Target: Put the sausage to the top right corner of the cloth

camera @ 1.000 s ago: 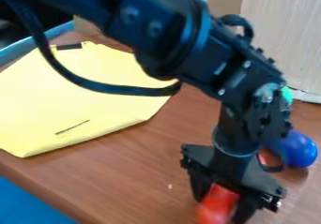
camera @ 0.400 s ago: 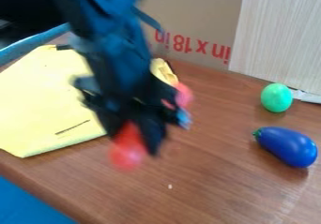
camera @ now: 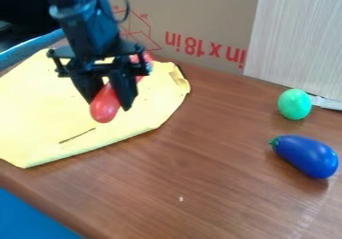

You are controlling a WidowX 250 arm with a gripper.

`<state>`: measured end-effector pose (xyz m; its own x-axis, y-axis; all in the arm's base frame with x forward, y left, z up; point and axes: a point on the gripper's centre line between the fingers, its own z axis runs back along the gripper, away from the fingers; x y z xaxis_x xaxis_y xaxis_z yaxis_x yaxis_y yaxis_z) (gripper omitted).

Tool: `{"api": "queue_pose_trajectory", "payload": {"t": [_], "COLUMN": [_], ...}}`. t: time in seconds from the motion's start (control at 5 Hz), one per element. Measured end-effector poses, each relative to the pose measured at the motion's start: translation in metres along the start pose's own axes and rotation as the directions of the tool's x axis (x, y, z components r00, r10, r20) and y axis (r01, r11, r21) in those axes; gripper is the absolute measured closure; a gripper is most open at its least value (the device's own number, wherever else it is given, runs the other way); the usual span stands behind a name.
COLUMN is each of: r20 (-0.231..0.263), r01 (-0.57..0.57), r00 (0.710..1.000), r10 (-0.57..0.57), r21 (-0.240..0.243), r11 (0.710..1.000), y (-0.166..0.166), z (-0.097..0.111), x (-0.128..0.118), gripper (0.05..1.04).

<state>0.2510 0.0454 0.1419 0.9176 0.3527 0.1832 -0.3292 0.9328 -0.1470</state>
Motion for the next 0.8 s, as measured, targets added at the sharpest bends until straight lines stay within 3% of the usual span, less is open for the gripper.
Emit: {"api": "queue_pose_trajectory", "payload": {"t": [0.2, 0.4, 0.8], "r20": [0.005, 0.018, 0.026], "r01": [-0.096, -0.184, -0.350], "r00": [0.995, 0.983, 0.937], "r10": [0.096, 0.183, 0.349], "r21": [0.062, 0.095, 0.107], "r11": [0.993, 0.978, 0.931], "y": [0.037, 0.062, 0.073], "z": [-0.020, -0.034, -0.043], "x": [0.041, 0.069, 0.104], "gripper": [0.575, 0.575, 0.575]}}
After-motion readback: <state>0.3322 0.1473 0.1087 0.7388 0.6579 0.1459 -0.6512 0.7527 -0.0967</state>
